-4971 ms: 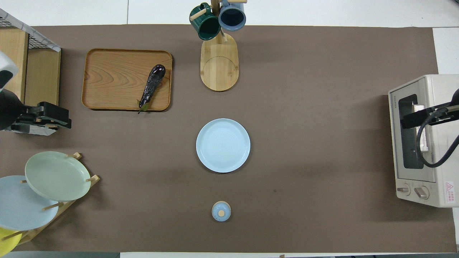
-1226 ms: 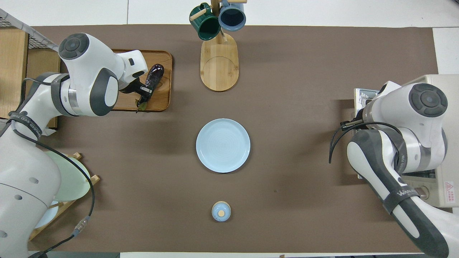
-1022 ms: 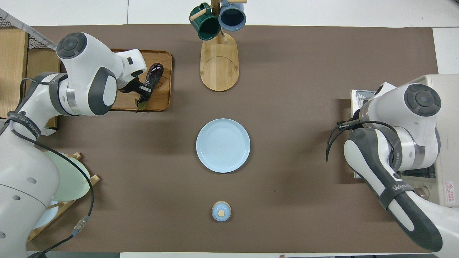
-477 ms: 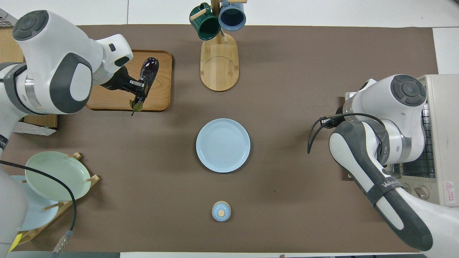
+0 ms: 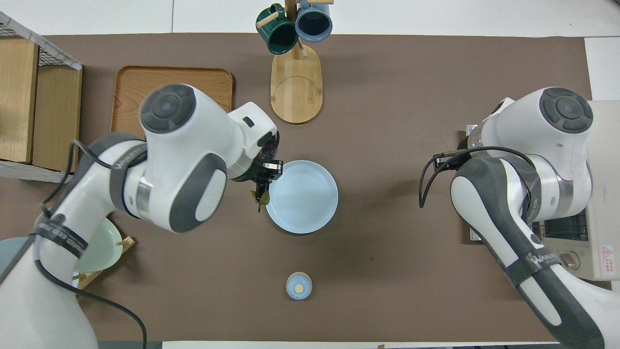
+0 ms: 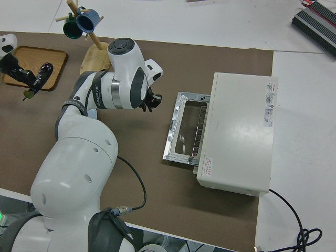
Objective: Put eggplant into oven
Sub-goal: 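Carry the eggplant with the left gripper over the blue plate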
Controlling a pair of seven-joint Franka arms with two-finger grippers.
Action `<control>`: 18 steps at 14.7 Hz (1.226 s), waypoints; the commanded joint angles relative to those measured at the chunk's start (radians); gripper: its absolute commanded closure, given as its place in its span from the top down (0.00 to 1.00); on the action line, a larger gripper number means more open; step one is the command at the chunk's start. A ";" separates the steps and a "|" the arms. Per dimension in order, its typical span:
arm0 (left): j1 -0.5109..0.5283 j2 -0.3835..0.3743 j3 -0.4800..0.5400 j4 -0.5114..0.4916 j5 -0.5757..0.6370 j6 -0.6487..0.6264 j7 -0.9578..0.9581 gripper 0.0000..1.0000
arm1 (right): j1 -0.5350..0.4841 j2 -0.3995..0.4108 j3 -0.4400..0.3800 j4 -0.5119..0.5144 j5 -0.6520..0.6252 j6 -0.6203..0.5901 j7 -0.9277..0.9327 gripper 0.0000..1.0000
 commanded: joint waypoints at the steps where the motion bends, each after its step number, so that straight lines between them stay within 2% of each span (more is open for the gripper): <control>1: -0.089 -0.064 0.020 -0.187 -0.066 0.162 -0.099 0.00 | -0.009 -0.010 0.005 -0.009 0.021 -0.007 -0.045 0.74; 2: -0.118 -0.045 0.021 -0.195 -0.098 0.190 -0.139 0.00 | -0.011 -0.011 0.005 -0.010 0.021 -0.006 -0.047 1.00; 7: -0.175 0.050 0.021 -0.202 -0.102 0.314 -0.290 0.00 | -0.003 -0.011 0.005 -0.010 0.021 0.006 -0.045 1.00; 12: -0.175 0.051 0.021 -0.216 -0.102 0.336 -0.281 0.00 | -0.002 -0.006 0.007 -0.009 0.018 0.039 -0.047 1.00; 13: -0.173 0.050 0.021 -0.216 -0.100 0.330 -0.271 0.22 | 0.000 -0.006 0.007 -0.010 0.018 0.039 -0.045 1.00; 14: -0.170 0.050 0.023 -0.213 -0.100 0.324 -0.265 0.99 | 0.003 -0.006 0.008 -0.010 0.020 0.039 -0.039 1.00; 16: -0.153 0.036 0.029 -0.196 -0.100 0.280 -0.207 1.00 | 0.009 -0.004 0.008 -0.010 0.021 0.060 -0.039 1.00; 18: -0.072 0.024 0.031 -0.135 -0.096 0.169 -0.123 1.00 | 0.024 -0.003 0.008 -0.003 0.024 0.059 -0.035 1.00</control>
